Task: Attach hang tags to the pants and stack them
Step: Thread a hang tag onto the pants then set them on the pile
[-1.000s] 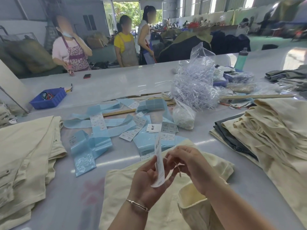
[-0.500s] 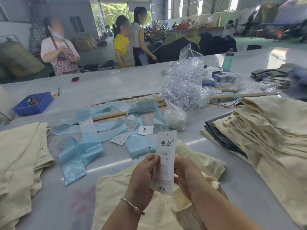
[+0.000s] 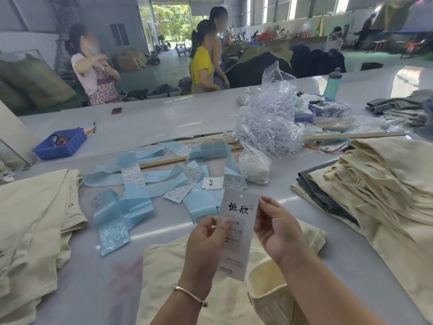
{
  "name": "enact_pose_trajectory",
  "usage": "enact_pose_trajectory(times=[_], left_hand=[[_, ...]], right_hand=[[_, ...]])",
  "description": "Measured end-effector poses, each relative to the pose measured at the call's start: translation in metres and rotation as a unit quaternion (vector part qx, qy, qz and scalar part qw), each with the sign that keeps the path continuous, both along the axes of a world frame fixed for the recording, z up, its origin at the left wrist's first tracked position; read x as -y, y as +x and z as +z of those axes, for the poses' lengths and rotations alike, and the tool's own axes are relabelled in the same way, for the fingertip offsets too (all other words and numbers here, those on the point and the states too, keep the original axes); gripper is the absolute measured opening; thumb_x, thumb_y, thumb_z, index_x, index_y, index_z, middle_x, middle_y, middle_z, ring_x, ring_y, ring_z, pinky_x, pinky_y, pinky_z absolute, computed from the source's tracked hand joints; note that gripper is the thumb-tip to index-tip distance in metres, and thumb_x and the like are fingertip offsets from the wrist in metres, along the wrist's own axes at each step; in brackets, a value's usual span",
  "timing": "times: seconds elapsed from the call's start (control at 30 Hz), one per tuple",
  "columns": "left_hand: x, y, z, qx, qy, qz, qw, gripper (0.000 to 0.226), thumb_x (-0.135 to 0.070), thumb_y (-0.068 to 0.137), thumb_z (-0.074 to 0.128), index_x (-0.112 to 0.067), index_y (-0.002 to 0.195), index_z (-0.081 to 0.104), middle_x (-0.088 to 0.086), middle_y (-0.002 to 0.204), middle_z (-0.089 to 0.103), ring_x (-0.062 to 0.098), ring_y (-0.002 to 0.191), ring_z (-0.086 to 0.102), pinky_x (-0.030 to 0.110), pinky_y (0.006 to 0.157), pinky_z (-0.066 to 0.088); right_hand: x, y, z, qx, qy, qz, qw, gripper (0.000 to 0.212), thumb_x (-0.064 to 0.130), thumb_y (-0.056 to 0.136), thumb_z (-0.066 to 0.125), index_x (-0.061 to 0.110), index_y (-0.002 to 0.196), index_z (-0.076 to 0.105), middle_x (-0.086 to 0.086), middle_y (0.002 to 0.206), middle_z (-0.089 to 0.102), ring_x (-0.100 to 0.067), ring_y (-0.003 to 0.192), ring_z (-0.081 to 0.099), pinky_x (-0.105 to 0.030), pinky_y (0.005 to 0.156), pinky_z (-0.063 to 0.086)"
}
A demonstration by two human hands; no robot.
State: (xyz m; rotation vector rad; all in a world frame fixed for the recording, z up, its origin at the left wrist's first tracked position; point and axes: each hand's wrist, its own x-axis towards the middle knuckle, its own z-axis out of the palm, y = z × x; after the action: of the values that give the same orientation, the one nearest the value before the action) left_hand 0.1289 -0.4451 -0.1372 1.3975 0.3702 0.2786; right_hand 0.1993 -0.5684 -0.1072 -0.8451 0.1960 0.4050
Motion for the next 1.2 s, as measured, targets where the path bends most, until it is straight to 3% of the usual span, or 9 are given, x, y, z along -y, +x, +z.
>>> enact_pose_trajectory(times=[0.07,0.17,0.33,0.43,0.7,0.83,0.93,1.07,1.2], left_hand=[[-0.007,0.000,0.003,0.020,0.068,0.041,0.997,0.012,-0.020,0.084,0.073,-0.009,0.087,0.068,0.010,0.085,0.073,0.025,0.075,0.068,0.041,0.068,0.056],[-0.015,-0.003,0.009,0.047,0.142,0.052,0.987,0.020,-0.020,0.075,0.082,-0.008,0.081,0.067,0.008,0.075,0.071,0.017,0.064,0.062,0.039,0.060,0.054],[-0.015,-0.005,0.016,0.093,0.167,0.003,0.982,0.027,-0.016,0.067,0.075,-0.014,0.090,0.063,0.001,0.082,0.073,0.016,0.070,0.067,0.036,0.065,0.056],[-0.015,-0.009,0.019,0.127,0.161,-0.037,0.978,0.041,-0.006,0.070,0.070,-0.030,0.103,0.069,-0.001,0.092,0.075,0.017,0.081,0.070,0.033,0.072,0.059],[-0.015,-0.012,0.019,0.152,0.205,-0.055,0.965,0.051,-0.005,0.076,0.066,-0.038,0.116,0.068,-0.010,0.104,0.074,0.012,0.094,0.069,0.029,0.071,0.058],[-0.013,-0.012,0.023,0.160,0.145,-0.055,0.975,0.022,-0.028,0.086,0.063,-0.031,0.105,0.074,-0.003,0.102,0.072,0.016,0.094,0.067,0.030,0.065,0.057],[-0.016,-0.008,0.028,0.141,0.083,-0.038,0.986,0.026,-0.027,0.091,0.053,-0.020,0.092,0.078,0.005,0.094,0.071,0.018,0.085,0.067,0.026,0.064,0.053],[-0.020,-0.003,0.030,0.127,0.056,-0.065,0.988,0.004,-0.018,0.078,0.074,-0.016,0.081,0.076,0.008,0.080,0.073,0.015,0.074,0.065,0.022,0.066,0.052],[-0.021,-0.003,0.029,0.130,0.028,-0.069,0.989,0.014,-0.008,0.073,0.079,-0.020,0.079,0.075,0.002,0.077,0.071,0.011,0.073,0.064,0.019,0.065,0.051]], right_hand=[[0.009,0.005,0.004,0.062,-0.022,-0.020,0.998,0.008,0.007,0.075,0.065,0.005,0.083,0.063,0.000,0.054,0.045,-0.009,0.046,0.035,-0.018,0.045,0.028],[0.014,0.004,0.013,0.204,-0.159,-0.006,0.966,0.006,0.006,0.075,0.071,0.003,0.081,0.070,0.001,0.052,0.047,-0.009,0.050,0.038,-0.017,0.049,0.031],[0.002,-0.004,0.030,0.419,-0.446,0.025,0.791,0.016,0.012,0.082,0.070,0.011,0.066,0.068,-0.006,0.060,0.063,-0.008,0.053,0.046,-0.030,0.055,0.039],[-0.004,-0.006,0.034,0.441,-0.504,0.032,0.742,0.020,0.014,0.082,0.068,0.011,0.063,0.064,0.005,0.052,0.053,-0.007,0.052,0.041,-0.031,0.056,0.037],[-0.007,-0.009,0.031,0.428,-0.516,0.050,0.740,0.020,0.009,0.081,0.065,0.013,0.062,0.064,0.011,0.048,0.047,-0.008,0.052,0.040,-0.030,0.056,0.035],[-0.006,-0.010,0.025,0.423,-0.501,0.054,0.753,0.019,0.012,0.083,0.067,0.015,0.064,0.068,0.015,0.048,0.051,-0.005,0.052,0.044,-0.024,0.054,0.034],[-0.005,-0.014,0.019,0.406,-0.450,0.070,0.792,0.015,0.014,0.083,0.072,0.014,0.068,0.071,0.009,0.051,0.056,-0.002,0.051,0.044,-0.022,0.053,0.038],[-0.003,-0.021,0.014,0.405,-0.406,0.080,0.816,0.011,0.016,0.082,0.075,0.014,0.071,0.073,0.000,0.060,0.065,-0.003,0.056,0.050,-0.027,0.058,0.044],[0.001,-0.025,0.013,0.403,-0.413,0.084,0.813,0.011,0.012,0.081,0.074,0.012,0.070,0.072,0.004,0.056,0.058,-0.003,0.054,0.043,-0.024,0.056,0.038]])
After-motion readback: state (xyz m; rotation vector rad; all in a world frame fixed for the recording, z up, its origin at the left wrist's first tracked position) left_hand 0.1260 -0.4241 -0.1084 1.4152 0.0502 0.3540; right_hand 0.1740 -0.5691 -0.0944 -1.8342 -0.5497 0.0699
